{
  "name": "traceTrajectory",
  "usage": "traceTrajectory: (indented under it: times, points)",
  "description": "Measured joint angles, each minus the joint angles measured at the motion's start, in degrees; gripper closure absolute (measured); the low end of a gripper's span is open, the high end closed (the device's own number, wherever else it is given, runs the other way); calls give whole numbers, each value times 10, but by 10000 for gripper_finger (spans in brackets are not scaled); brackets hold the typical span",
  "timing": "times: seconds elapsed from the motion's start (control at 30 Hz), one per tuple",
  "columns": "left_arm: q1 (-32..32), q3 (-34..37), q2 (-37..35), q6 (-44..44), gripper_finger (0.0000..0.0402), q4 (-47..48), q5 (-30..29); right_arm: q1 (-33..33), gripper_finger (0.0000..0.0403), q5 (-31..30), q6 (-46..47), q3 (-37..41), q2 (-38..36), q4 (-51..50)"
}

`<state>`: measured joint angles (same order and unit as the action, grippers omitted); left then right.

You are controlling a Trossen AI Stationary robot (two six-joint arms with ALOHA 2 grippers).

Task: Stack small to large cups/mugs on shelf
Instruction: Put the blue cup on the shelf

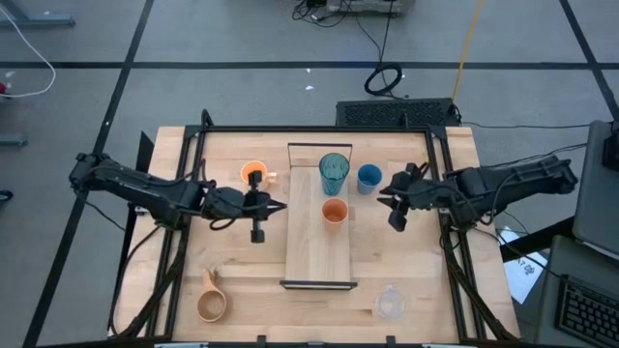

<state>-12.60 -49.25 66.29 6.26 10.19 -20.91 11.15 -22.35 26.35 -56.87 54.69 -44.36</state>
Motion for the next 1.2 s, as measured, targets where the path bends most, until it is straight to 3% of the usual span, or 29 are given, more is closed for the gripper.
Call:
traceTrajectory:
  times: [0.2, 0.4, 0.77, 1.2]
  points:
    - [-14, 0, -2, -6, 399, 22, 0, -17, 280, 29, 0, -93, 59, -97]
    - [-20, 0, -2, -8, 383, 24, 0, -40, 251, 64, -20, -147, 106, -157]
    - [-26, 0, -3, -8, 380, 22, 0, -122, 209, 131, -116, -190, 171, -217]
    - [-27, 0, -16, -19, 380, 55, 15, -199, 204, 152, -230, -194, 240, -218]
